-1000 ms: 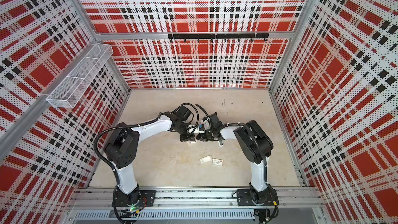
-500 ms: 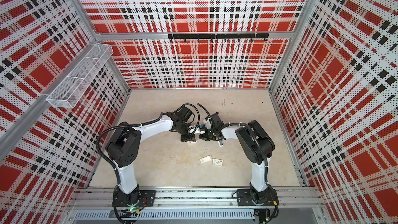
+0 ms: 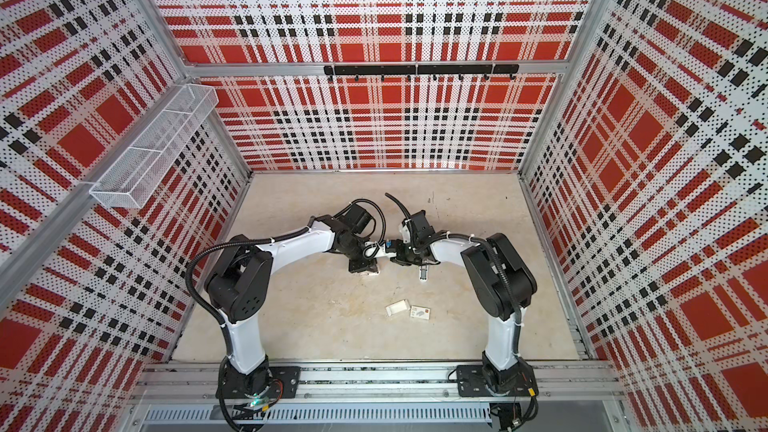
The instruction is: Load the staples into the stapler
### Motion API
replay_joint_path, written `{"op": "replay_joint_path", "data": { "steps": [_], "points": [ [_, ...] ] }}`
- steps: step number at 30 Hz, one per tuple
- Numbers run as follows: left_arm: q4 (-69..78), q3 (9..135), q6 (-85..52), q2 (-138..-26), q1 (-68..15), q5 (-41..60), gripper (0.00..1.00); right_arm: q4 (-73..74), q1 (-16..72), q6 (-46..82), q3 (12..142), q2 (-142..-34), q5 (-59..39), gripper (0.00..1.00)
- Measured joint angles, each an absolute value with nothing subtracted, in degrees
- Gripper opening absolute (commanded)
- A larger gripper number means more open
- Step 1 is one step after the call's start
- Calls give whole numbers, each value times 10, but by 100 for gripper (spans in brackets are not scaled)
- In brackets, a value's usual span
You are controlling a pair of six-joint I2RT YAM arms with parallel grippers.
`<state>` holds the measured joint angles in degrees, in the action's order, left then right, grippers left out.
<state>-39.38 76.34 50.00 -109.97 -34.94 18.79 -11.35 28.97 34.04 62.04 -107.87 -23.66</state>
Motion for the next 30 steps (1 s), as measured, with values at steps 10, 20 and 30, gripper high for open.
{"op": "replay_joint_path", "data": {
  "steps": [10,20,30],
  "points": [
    [-395,763,498,-1101,-349,183,16,-151,272,313,669,-1076,-221,5],
    [-396,766,498,-1104,-349,175,16,-216,242,282,728,-1029,-204,5],
    [-415,786,498,-1120,-355,168,16,-289,182,235,731,-886,-168,6]
  ]
}}
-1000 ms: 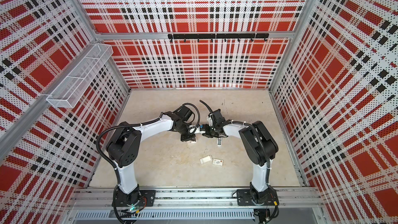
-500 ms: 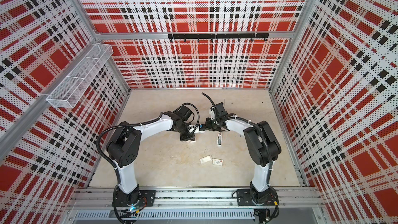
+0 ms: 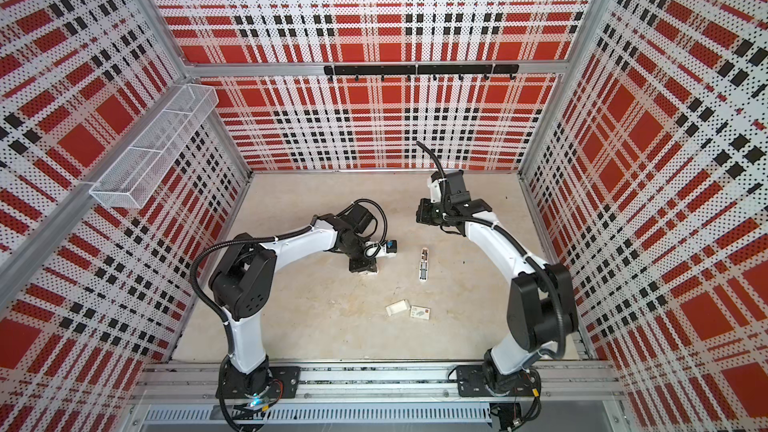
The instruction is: Load the staples into the stapler
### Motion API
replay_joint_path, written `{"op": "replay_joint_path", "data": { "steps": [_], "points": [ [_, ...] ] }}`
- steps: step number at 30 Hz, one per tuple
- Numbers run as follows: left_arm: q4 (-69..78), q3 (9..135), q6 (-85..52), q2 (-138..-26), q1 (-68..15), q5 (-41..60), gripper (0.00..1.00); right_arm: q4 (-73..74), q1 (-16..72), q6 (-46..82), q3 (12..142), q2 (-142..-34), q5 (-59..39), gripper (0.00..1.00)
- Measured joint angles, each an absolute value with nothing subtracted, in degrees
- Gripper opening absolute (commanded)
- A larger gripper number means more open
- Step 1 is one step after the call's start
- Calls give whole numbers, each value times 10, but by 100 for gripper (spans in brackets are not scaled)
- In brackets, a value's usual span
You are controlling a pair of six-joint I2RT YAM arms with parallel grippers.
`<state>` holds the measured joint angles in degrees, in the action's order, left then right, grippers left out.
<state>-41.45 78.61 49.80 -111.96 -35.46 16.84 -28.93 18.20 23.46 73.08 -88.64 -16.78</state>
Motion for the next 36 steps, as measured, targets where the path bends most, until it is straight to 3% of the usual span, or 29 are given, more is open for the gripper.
{"op": "replay_joint_path", "data": {
  "steps": [16,36],
  "points": [
    [-448,817,498,-1137,-369,137,16,-338,180,247,516,-664,-134,6],
    [-477,843,498,-1152,-390,88,16,-354,180,251,486,-622,-104,6]
  ]
}}
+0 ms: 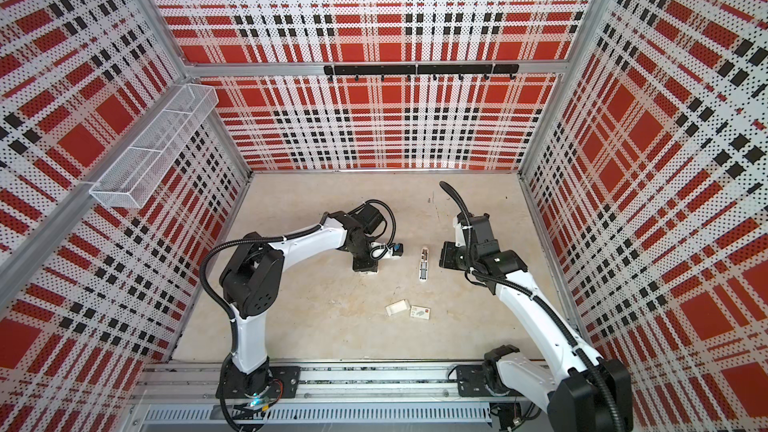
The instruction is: Load the staples into the stapler
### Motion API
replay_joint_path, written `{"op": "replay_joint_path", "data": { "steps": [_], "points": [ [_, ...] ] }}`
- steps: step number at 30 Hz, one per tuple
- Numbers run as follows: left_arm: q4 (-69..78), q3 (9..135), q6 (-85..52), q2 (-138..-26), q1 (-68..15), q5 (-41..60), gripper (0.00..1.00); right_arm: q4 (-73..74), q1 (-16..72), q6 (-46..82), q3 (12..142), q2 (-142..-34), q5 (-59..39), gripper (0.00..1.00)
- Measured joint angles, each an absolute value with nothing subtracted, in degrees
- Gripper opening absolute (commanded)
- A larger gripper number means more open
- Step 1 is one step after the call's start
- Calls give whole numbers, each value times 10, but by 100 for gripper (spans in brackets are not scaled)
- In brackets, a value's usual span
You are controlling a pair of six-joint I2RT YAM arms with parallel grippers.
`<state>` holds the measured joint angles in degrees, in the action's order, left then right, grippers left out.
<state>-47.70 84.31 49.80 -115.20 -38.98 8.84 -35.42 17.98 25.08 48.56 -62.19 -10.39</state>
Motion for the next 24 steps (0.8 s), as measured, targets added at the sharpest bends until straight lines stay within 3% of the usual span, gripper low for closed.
{"op": "replay_joint_path", "data": {
  "steps": [24],
  "points": [
    [-532,893,499,-1193,-409,38,16,-353,180,251,476,-622,-104,6]
  ]
}}
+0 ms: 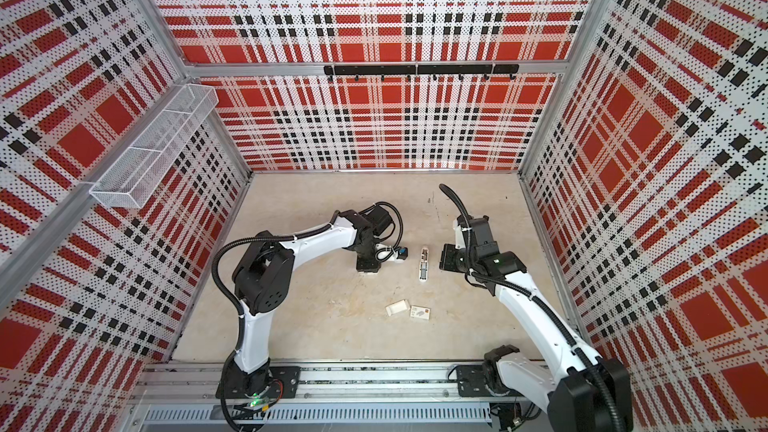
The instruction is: Load the staples into the stapler
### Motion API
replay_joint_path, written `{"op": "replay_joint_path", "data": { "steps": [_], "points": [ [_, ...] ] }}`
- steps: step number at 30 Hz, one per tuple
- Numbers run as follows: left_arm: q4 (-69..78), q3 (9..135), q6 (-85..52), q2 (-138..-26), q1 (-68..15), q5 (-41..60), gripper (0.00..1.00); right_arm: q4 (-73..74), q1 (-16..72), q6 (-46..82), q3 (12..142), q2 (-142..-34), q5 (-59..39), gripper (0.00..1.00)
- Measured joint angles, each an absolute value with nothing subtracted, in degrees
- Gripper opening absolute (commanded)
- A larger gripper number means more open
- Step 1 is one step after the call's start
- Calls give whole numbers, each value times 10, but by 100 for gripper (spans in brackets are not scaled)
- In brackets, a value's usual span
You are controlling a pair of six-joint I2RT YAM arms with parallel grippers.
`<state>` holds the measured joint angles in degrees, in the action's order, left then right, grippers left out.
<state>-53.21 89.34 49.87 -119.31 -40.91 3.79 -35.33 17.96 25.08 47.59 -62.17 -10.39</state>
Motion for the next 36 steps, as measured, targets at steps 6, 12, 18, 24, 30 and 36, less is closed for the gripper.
{"op": "replay_joint_path", "data": {
  "steps": [6,12,18,24,30,36],
  "points": [
    [-530,891,497,-1185,-409,36,17,-351,179,251,471,-622,-104,6],
    [-528,886,496,-1179,-408,35,18,-349,178,251,466,-622,-102,6],
    [-526,882,495,-1176,-408,35,19,-349,176,251,460,-622,-101,7],
    [-520,874,495,-1166,-408,35,20,-344,176,251,459,-618,-100,9],
    [-527,861,495,-1155,-402,25,21,-342,176,251,450,-618,-100,14],
    [-530,861,493,-1152,-399,25,26,-335,175,250,446,-618,-100,25]
  ]
}}
